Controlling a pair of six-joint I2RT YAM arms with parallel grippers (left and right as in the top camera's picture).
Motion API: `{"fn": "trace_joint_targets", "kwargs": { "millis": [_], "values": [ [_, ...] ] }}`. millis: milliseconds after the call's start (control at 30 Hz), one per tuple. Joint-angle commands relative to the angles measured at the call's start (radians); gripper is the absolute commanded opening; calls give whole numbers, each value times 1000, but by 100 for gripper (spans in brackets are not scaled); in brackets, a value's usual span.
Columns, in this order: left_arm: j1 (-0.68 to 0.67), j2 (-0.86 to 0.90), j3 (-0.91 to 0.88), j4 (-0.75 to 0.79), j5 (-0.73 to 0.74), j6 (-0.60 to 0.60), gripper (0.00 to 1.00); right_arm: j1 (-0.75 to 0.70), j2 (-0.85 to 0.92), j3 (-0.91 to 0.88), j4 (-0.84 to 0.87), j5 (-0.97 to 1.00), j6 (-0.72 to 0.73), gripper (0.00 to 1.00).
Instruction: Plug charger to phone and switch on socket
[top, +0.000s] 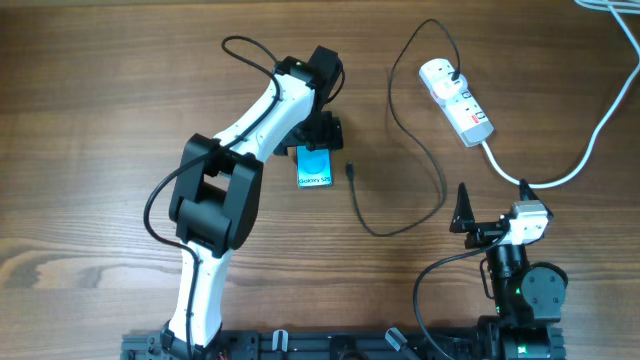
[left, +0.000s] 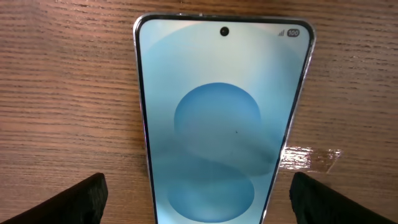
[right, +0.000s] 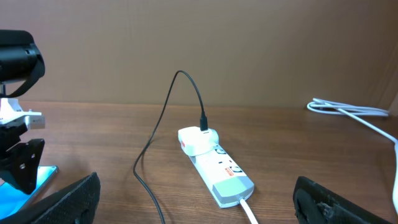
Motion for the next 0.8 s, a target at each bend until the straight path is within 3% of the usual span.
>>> {"fn": "trace_joint_targets", "kwargs": {
  "millis": [0,167,767],
  "values": [
    [-13,-40,-8,24,5,-7,100,-5,-5,-2,2,13,12,100],
    [-15,-38,-11,53,-28,-56,100,-5,-5,-2,2,13,12,100],
    [10,20,-13,55,-29,-48,99,-5,-5,-2,2,13,12,100]
  ]
}}
